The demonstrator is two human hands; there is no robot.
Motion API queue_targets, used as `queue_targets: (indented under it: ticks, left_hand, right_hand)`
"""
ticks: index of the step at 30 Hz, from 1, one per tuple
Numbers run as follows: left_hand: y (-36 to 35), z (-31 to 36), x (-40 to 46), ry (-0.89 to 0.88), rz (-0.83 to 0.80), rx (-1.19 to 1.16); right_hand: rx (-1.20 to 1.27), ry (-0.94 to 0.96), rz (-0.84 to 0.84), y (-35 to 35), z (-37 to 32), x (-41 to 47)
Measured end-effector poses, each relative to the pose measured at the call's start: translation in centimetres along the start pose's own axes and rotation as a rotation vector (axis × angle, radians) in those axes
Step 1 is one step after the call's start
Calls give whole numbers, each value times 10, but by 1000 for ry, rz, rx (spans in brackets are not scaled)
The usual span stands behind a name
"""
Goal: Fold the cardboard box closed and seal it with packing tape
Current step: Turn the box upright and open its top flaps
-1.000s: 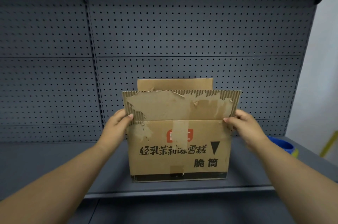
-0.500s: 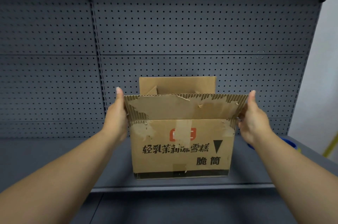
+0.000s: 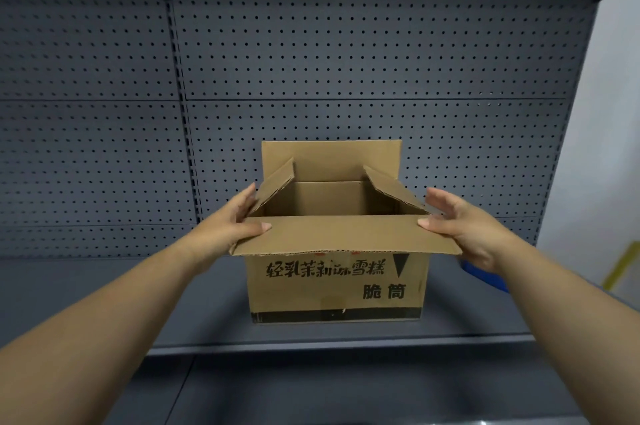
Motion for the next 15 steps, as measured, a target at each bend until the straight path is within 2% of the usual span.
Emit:
queue_targets:
  ticks: [4,7,10,15]
  left_hand:
    - [4,3,4,65,-66,198]
    - [4,11,6,120,-86,287]
    - [0,20,10,170,-31,369]
    - [-6,29,24,248,130,406]
  right_hand:
    - [-95,-61,-79,-2,-3,4]
    - [-147,-105,-78,-2,-4,9]
    - [-262,-146,-32,-3,-8,14]
    - [-647,-238,98,-18,-25,24]
Point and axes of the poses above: each hand's wrist, its own x-axis towards the middle knuckle, its own y-axis out of the back of the hand, z = x × y, the point moved 5 cm from there along x, towards the middle knuckle, and after that the axes turned 6 degrees about y, right-handed, at the moved point
